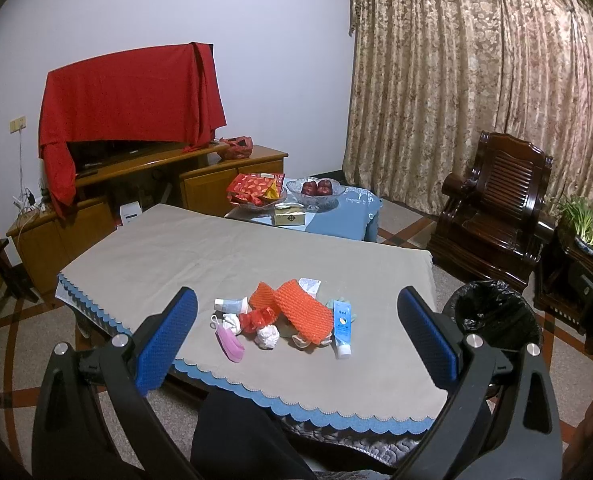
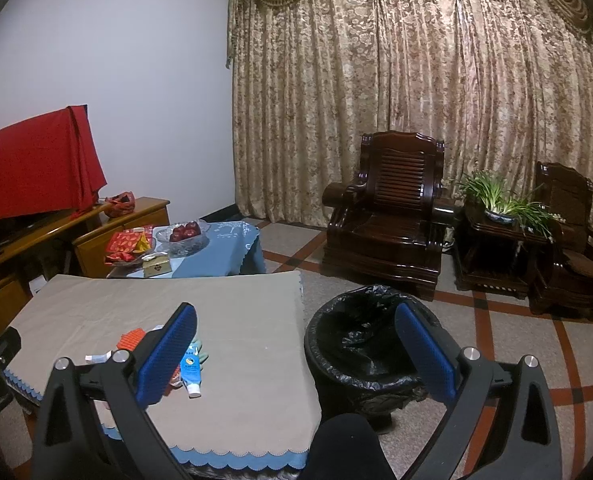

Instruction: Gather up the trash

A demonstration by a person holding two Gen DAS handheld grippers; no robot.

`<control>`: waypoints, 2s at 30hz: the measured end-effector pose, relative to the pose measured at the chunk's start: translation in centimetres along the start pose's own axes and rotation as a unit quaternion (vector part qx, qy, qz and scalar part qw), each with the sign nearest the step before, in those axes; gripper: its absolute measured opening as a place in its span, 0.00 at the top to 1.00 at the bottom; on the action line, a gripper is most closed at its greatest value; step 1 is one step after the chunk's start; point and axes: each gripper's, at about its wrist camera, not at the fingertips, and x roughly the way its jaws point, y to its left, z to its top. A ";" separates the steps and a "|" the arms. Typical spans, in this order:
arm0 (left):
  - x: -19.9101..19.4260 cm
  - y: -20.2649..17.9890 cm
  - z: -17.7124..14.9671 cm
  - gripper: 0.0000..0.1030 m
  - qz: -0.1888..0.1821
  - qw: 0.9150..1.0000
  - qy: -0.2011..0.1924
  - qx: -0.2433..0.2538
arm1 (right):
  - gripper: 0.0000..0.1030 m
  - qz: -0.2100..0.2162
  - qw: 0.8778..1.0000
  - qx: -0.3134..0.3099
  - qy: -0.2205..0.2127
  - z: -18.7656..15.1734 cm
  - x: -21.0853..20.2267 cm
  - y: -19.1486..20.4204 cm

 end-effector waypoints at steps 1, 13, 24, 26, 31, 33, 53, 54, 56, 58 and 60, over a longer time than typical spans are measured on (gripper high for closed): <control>0.0 0.0 0.0 0.05 0.000 1.000 0.000 0.000 | 0.06 0.000 1.000 0.000 0.000 0.0 0.0 0.0; 0.0 0.0 0.0 0.05 0.000 1.000 0.001 0.000 | 0.06 0.000 1.000 0.000 0.001 0.0 0.1 0.2; 0.1 0.1 -0.2 0.05 0.000 1.000 0.002 -0.001 | 0.06 0.000 1.000 0.000 0.002 -0.2 0.2 -0.4; 0.1 0.1 -0.2 0.05 0.000 1.000 0.003 0.000 | 0.06 0.000 1.000 0.000 0.002 -0.2 0.2 -0.3; 0.1 0.2 -0.4 0.05 0.000 1.000 0.003 -0.001 | 0.06 0.000 1.000 0.000 0.003 -0.2 0.3 -0.3; 0.1 0.2 -0.3 0.05 0.000 1.000 0.003 -0.001 | 0.06 0.000 1.000 0.000 0.003 -0.2 0.3 -0.4; 0.9 0.4 -2.0 0.05 0.001 1.000 0.013 -0.003 | 0.06 -0.001 1.000 -0.002 0.011 -3.0 1.1 -0.2; 1.0 0.4 -2.0 0.05 0.002 1.000 0.013 -0.003 | 0.06 -0.001 1.000 -0.003 0.011 -3.0 1.1 -0.2; 1.1 0.5 -1.9 0.05 0.002 1.000 0.015 -0.003 | 0.06 0.000 1.000 -0.004 0.014 -3.4 1.4 0.0; 1.3 0.5 -2.0 0.05 0.003 1.000 0.018 -0.003 | 0.06 0.000 1.000 -0.006 0.016 -3.5 1.6 0.3; 1.7 0.7 -2.1 0.05 0.004 1.000 0.023 -0.003 | 0.06 0.001 1.000 -0.008 0.019 -3.7 1.9 0.5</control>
